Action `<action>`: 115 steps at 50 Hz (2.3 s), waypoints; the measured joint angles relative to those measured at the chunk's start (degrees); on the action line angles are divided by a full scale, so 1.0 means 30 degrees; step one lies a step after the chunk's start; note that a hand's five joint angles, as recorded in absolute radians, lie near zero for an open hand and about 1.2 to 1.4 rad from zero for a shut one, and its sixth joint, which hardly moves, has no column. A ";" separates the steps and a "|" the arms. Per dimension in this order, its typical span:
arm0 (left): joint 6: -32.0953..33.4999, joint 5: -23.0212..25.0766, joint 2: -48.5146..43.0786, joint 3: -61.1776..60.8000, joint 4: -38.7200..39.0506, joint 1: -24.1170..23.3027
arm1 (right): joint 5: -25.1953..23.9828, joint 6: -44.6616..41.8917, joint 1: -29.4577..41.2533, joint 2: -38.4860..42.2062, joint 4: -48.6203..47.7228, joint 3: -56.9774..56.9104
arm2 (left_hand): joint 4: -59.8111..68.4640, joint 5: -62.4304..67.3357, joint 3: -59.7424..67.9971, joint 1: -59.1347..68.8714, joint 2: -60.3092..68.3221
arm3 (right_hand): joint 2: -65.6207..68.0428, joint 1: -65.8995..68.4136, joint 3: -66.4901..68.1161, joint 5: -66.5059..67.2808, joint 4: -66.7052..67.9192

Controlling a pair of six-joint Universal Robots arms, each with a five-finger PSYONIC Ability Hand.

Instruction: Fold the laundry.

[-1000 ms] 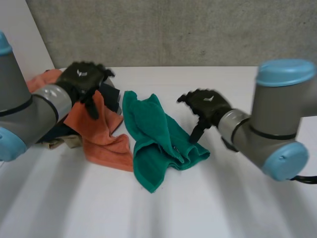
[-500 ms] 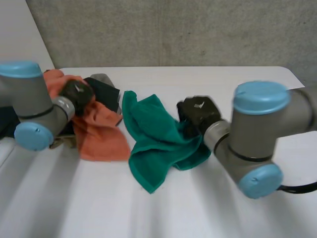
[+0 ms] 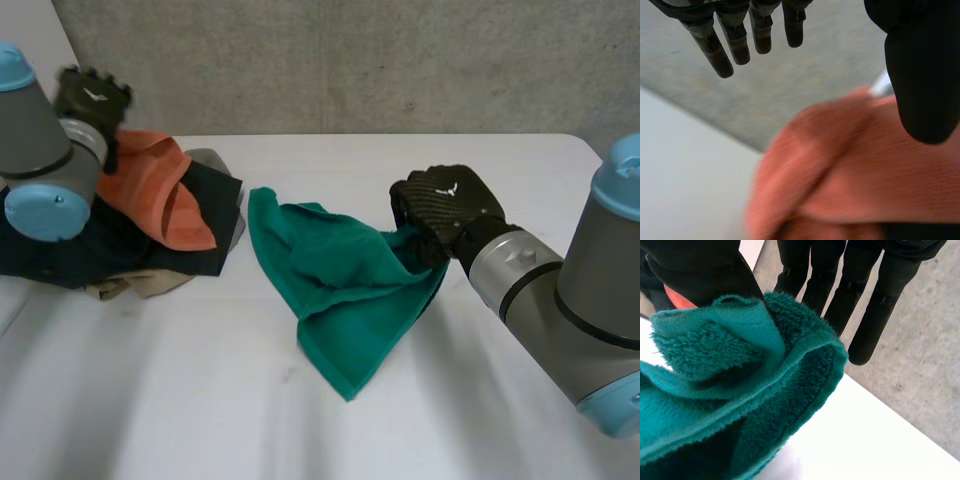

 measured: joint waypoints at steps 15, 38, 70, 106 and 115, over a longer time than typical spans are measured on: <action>-0.2889 0.4619 0.3004 -0.7703 -0.0075 -0.4656 | -0.1657 0.0062 0.1003 -0.2754 0.0925 0.0052 | 0.0000 0.0000 0.0000 0.0000 -0.0079 | 0.0000 0.0000 0.0000 -0.0005 0.0000; -0.5019 -0.0340 -0.0022 -0.2245 -0.1185 -0.6764 | -0.3184 -0.0429 -0.1554 -0.5445 0.1363 0.0701 | 1.9066 1.7595 1.8755 1.8395 1.8944 | 0.0000 0.0000 0.0000 -0.0005 0.0113; -0.3364 -0.1010 0.3418 -1.0453 0.1606 -0.8699 | -0.0205 -0.1022 -0.3574 0.8488 0.1530 -0.7415 | 0.0827 0.0301 0.0797 0.1035 0.0914 | -1.8450 -1.6999 -1.8609 -1.8535 -1.8694; -0.8551 0.3537 0.5298 -1.2837 -0.3856 -0.1504 | -0.1197 -0.1673 -0.5202 0.6883 0.2521 -0.2241 | 0.4329 0.3890 0.4080 0.4292 0.4205 | -0.9525 -0.8316 -0.9755 -1.0021 -1.0010; -0.8457 0.3516 0.5398 -1.3123 -0.3371 -0.1765 | -0.0614 -0.0617 -0.4962 0.7079 0.0069 -0.2126 | 0.3404 0.2896 0.3356 0.3673 0.3464 | 0.0084 0.0581 -0.0037 -0.0403 0.0034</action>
